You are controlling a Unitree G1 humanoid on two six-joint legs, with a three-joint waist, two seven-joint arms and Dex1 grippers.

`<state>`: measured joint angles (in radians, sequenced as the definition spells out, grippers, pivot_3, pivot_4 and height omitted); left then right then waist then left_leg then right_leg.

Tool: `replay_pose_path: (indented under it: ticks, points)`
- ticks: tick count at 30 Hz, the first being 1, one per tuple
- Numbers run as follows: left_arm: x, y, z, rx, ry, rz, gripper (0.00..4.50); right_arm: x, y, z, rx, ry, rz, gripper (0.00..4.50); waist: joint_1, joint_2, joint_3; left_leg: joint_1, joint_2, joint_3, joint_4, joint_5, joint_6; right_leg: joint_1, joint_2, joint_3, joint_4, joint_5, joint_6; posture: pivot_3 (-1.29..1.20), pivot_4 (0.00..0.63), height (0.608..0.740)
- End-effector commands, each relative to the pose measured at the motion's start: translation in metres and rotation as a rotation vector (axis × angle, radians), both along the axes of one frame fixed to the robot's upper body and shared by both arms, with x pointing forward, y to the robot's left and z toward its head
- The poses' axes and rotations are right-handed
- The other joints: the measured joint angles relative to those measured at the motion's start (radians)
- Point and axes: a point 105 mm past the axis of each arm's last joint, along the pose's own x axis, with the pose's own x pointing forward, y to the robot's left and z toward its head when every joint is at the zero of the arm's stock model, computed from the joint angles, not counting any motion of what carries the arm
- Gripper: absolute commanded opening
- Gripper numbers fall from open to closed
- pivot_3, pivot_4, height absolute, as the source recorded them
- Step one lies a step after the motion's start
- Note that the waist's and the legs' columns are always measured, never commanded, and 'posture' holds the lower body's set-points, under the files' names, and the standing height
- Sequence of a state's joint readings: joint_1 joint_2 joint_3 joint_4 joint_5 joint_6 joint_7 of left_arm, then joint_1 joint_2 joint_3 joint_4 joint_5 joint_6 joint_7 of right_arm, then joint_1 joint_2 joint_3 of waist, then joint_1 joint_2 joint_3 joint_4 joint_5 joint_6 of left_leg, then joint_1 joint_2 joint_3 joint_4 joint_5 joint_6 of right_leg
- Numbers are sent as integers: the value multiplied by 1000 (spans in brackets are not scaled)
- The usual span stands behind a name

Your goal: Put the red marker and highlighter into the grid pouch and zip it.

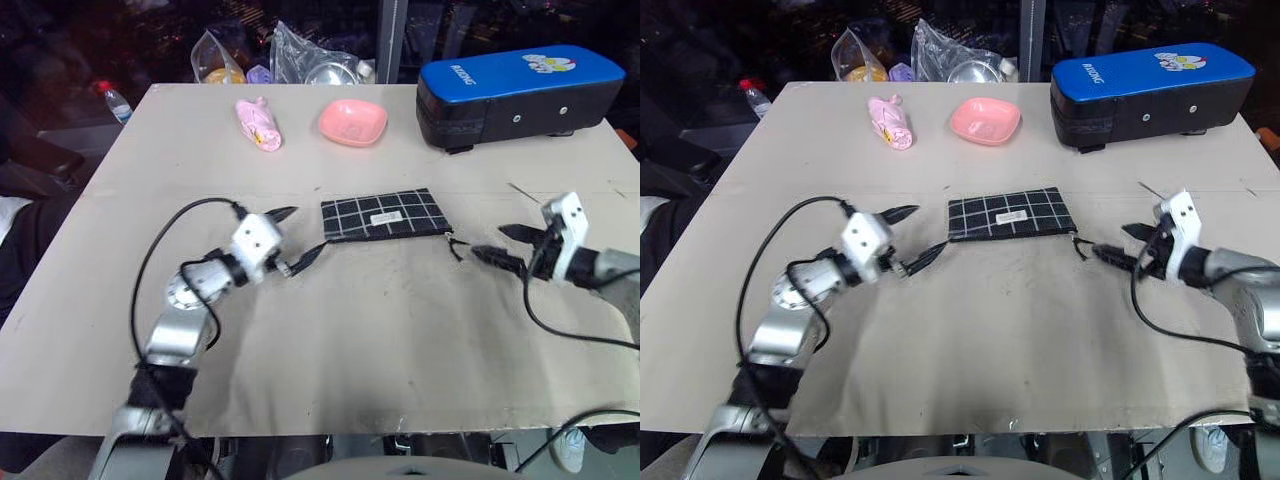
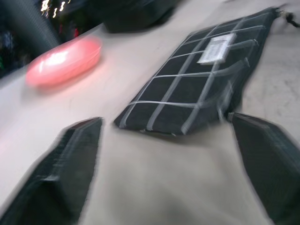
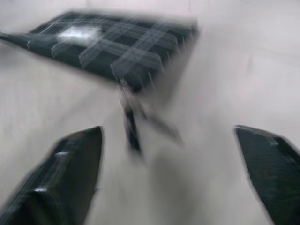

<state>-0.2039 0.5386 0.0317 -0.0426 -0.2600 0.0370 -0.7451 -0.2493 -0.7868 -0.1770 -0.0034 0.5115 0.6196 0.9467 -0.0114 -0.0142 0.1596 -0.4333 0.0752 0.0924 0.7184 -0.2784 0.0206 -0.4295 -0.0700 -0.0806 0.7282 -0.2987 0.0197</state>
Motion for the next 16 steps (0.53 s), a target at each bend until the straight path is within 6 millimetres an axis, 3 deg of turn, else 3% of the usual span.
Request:
replay_pose_path:
  ticks: [1,8,13,16]
  points:
    - [-22,1,10,-91,61,-13,4419,-5,-20,10,-70,-98,26,4476,-2,0,0,0,0,0,0,0,0,0,0,0,0,0,0,0,150,686]
    - [-66,2,-22,-121,294,-4,4419,-9,-44,-3,-170,-241,69,4476,1,0,0,2,0,0,0,0,0,1,0,2,0,0,0,0,150,686]
    - [-71,6,-35,-67,304,52,4419,-8,-44,-9,-163,-233,109,4476,7,0,0,2,-1,0,0,0,0,1,1,2,1,0,0,0,150,686]
    - [-69,8,-37,-51,281,78,4419,-8,-39,-5,-74,-237,143,4476,7,0,0,2,-1,0,0,0,0,1,1,2,1,0,0,0,150,686]
